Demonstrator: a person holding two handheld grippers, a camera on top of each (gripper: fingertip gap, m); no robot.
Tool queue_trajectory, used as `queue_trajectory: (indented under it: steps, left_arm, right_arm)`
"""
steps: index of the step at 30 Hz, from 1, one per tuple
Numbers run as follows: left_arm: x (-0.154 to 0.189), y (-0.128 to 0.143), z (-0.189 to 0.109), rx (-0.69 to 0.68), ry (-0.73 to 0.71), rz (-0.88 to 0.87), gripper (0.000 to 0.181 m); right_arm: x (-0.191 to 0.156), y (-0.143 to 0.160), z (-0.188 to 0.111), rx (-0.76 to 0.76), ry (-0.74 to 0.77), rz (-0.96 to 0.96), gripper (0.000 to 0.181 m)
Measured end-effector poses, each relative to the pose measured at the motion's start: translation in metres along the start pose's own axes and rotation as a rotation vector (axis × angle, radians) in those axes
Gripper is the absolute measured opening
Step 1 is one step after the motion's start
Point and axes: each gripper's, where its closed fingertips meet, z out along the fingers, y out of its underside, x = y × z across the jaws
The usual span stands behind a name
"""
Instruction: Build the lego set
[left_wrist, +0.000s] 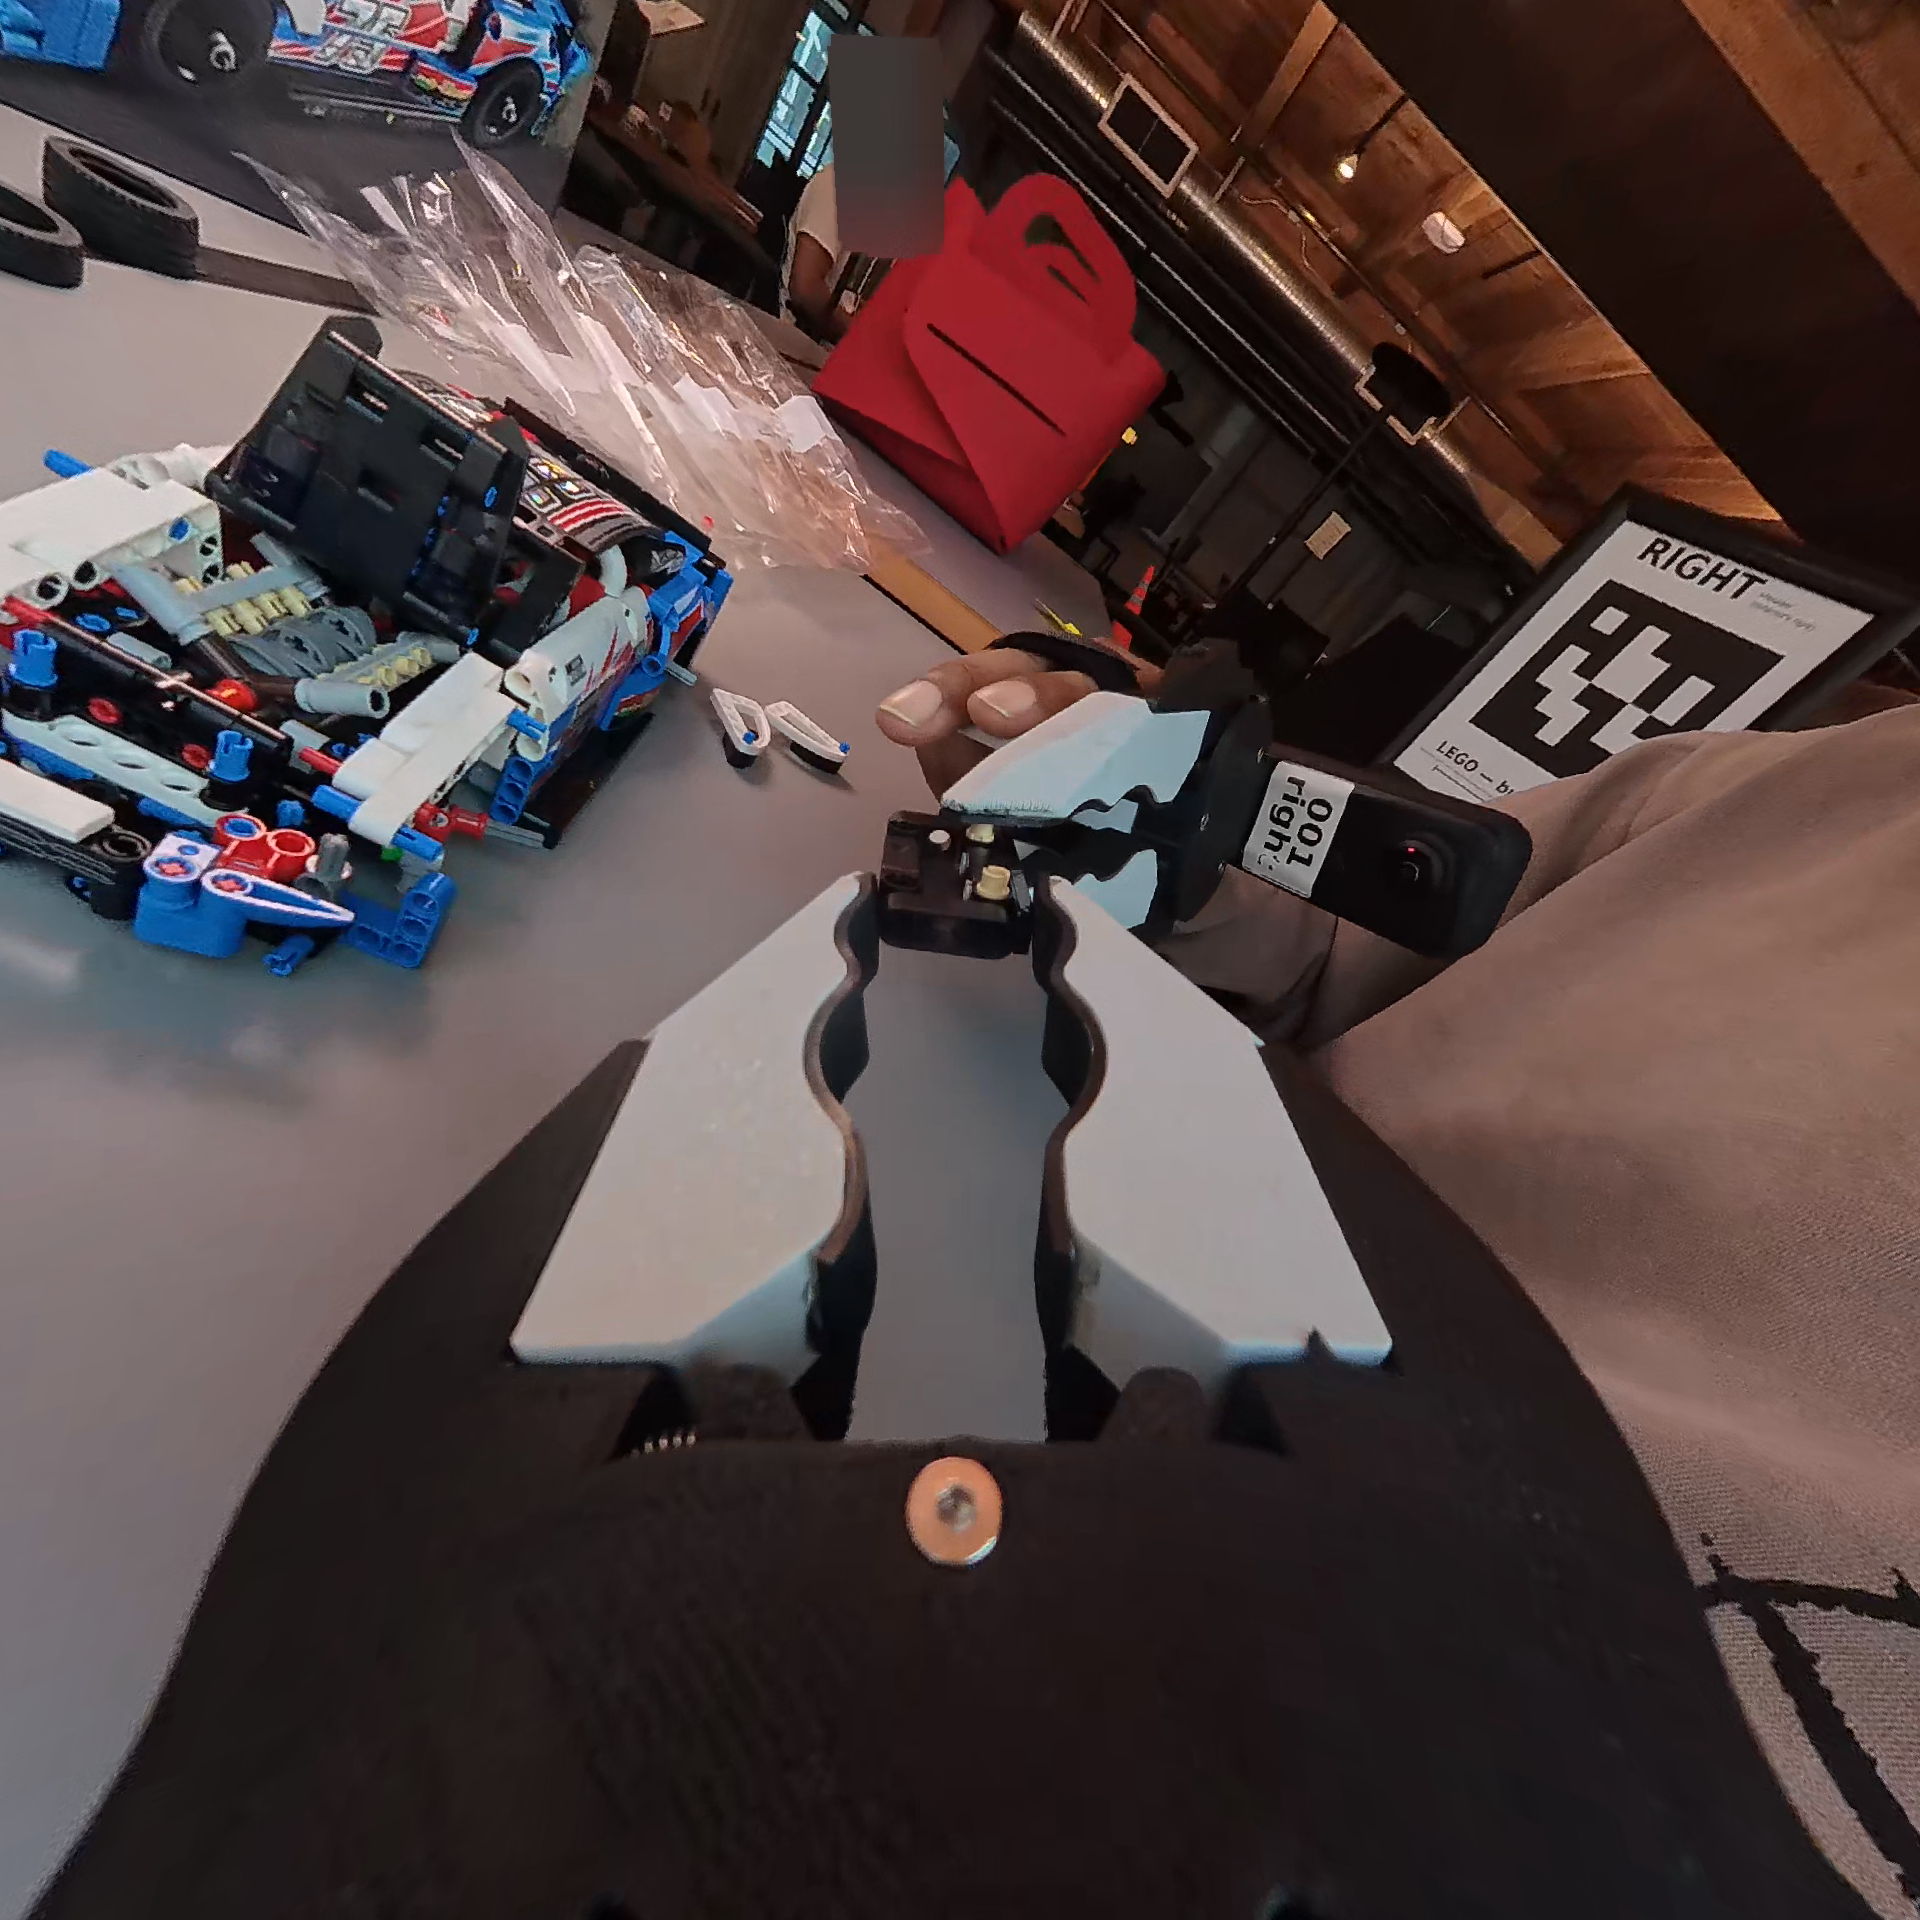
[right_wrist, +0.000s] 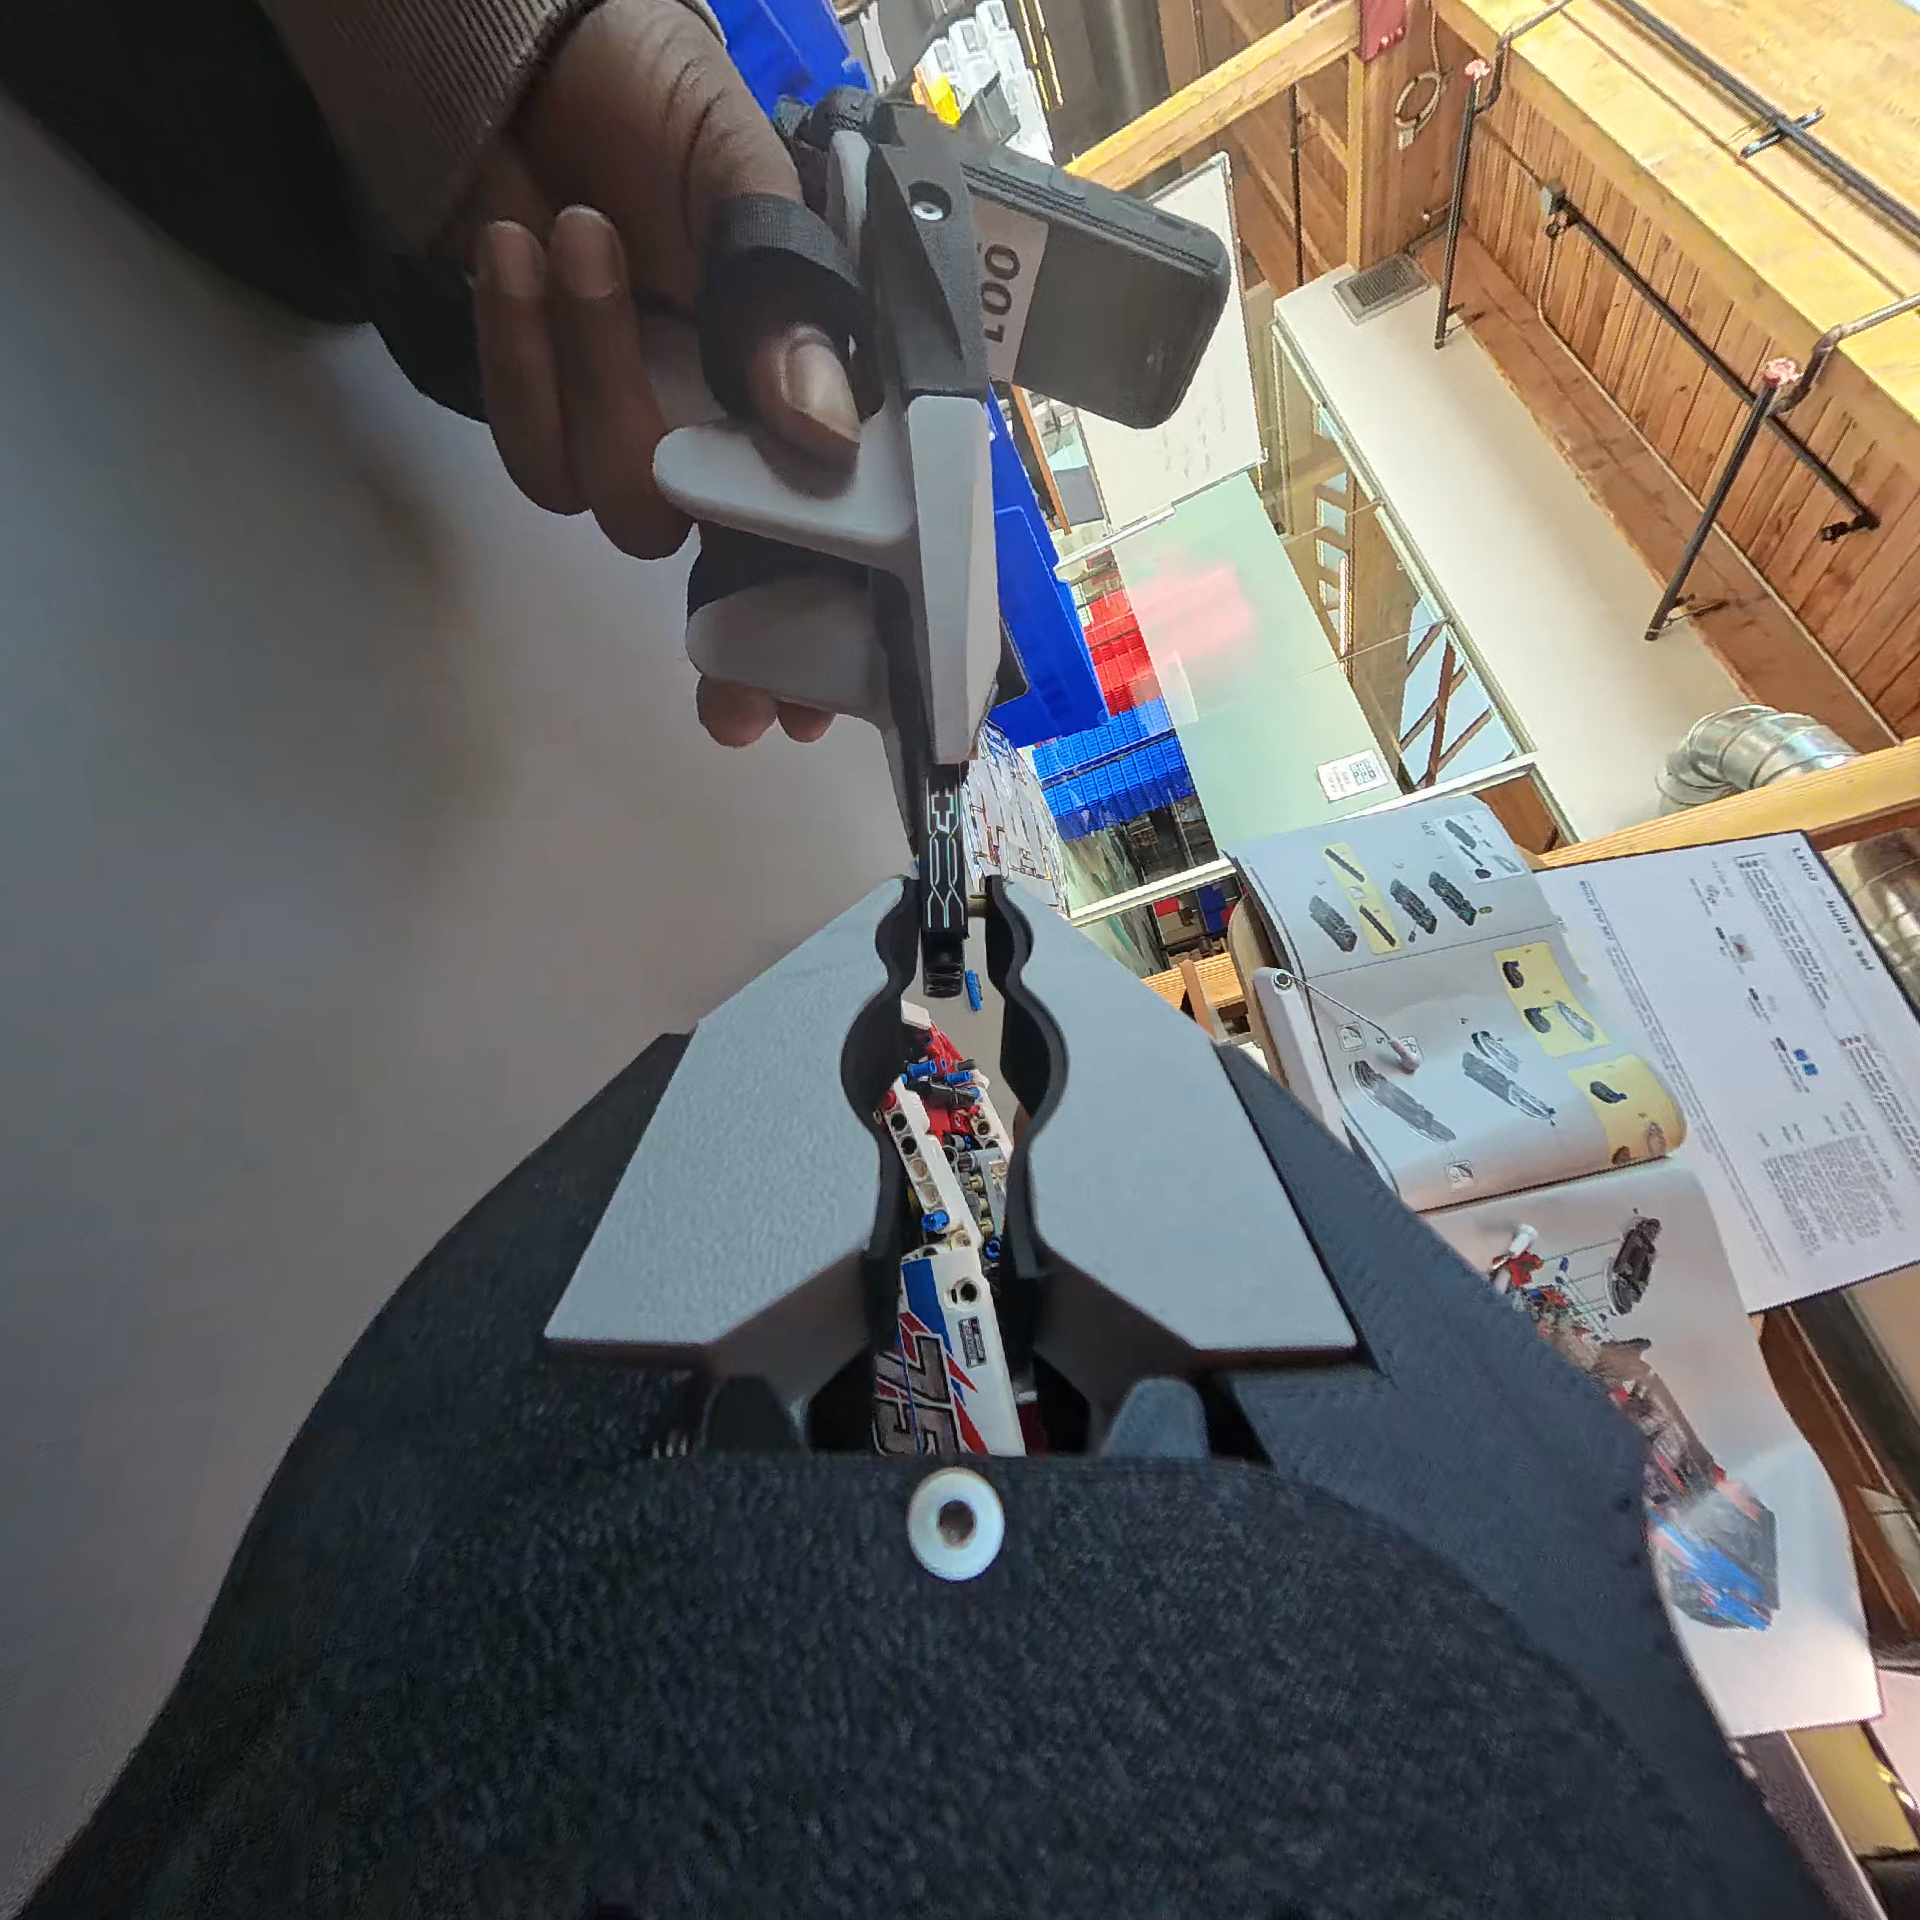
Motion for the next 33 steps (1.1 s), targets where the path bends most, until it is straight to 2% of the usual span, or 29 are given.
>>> queue_trajectory:
  steps: [1, 5, 9, 12, 22, 33]
  left_arm:
    - [0.001, -0.002, 0.000, 0.008, -0.007, 0.032, 0.027]
    - [0.006, -0.016, -0.007, 0.070, -0.060, 0.251, 0.027]
    - [0.014, -0.022, -0.010, 0.104, -0.097, 0.451, 0.027]
    - [0.019, -0.020, -0.007, 0.104, -0.080, 0.497, 0.027]
    - [0.027, -0.010, -0.001, 0.074, -0.024, 0.516, 0.027]
    - [0.029, -0.002, 0.001, 0.024, 0.001, 0.482, 0.027]
  right_arm:
    - [0.002, 0.000, 0.000, 0.002, 0.006, 0.033, 0.009]
    - [0.011, 0.005, -0.002, 0.032, -0.039, 0.335, 0.035]
    - [0.015, -0.004, -0.007, 0.138, -0.151, 0.685, 0.038]
    - [0.021, -0.009, -0.010, 0.200, -0.182, 0.830, 0.038]
    - [0.019, -0.018, -0.012, 0.256, -0.267, 0.987, 0.035]
    - [0.011, -0.022, -0.017, 0.267, -0.382, 1.001, 0.027]
